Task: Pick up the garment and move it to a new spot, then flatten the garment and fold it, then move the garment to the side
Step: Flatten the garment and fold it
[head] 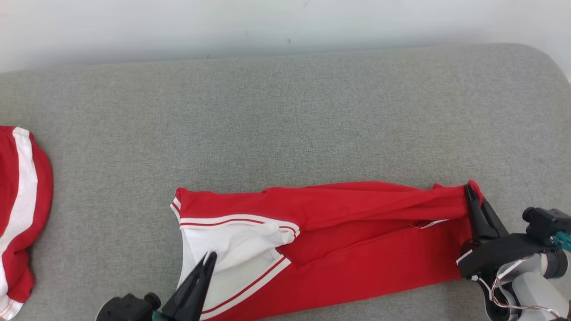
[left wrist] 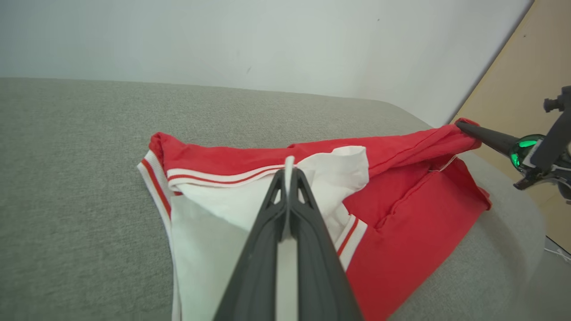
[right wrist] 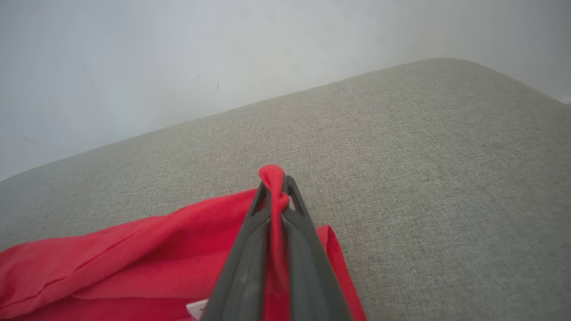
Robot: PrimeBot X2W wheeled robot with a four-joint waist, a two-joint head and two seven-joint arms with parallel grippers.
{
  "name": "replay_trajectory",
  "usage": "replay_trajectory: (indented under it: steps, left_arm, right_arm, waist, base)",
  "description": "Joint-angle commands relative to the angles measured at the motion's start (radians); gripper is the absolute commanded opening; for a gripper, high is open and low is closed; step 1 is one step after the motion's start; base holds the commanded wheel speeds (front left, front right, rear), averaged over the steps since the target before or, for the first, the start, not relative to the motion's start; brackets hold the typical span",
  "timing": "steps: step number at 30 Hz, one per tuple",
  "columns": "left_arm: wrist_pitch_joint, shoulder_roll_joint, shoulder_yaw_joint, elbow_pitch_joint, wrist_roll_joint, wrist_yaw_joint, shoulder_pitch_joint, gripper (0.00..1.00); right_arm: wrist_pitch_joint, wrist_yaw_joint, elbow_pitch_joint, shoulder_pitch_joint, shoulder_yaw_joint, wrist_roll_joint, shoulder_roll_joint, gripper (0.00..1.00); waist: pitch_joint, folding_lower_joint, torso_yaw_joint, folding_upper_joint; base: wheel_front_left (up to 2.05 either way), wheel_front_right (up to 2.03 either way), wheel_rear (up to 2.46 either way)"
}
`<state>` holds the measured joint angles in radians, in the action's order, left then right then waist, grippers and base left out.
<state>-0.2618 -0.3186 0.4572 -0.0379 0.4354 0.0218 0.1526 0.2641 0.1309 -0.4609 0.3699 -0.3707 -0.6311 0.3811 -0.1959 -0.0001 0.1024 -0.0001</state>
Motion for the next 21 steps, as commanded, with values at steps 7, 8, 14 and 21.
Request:
replay_trajectory:
  steps: [7,8,14,21]
  left_arm:
    - [-0.004,0.066,-0.054,0.076,-0.045,0.06,-0.042,0.0]
    - [-0.004,0.077,-0.061,0.083,-0.047,0.066,-0.045,0.0]
    - [-0.004,0.127,-0.115,0.111,-0.088,0.087,-0.068,1.0]
    - [-0.004,0.176,-0.21,0.064,-0.125,0.098,-0.115,1.0]
  right_arm:
    - [0.001,0.0,0.013,-0.049,0.016,-0.008,0.007,0.0]
    - [0.001,0.0,0.013,-0.051,0.017,-0.009,0.007,0.09]
    - [0.001,0.0,0.039,-0.071,0.037,-0.015,-0.002,1.0]
    - [0.001,0.0,0.094,-0.113,0.087,0.003,-0.003,1.0]
  waist:
    - [0.022,0.0001,-0.004,0.0001]
    - [0.025,0.0001,-0.003,0.0001]
    - [0.038,0.0001,-0.007,0.0001]
    - [0.048,0.0001,-0.021,0.0001]
  base:
    - [0.0,0.0,0.0]
    - [0.0,0.0,0.0]
    - [0.0,0.0,0.0]
    - [0.0,0.0,0.0]
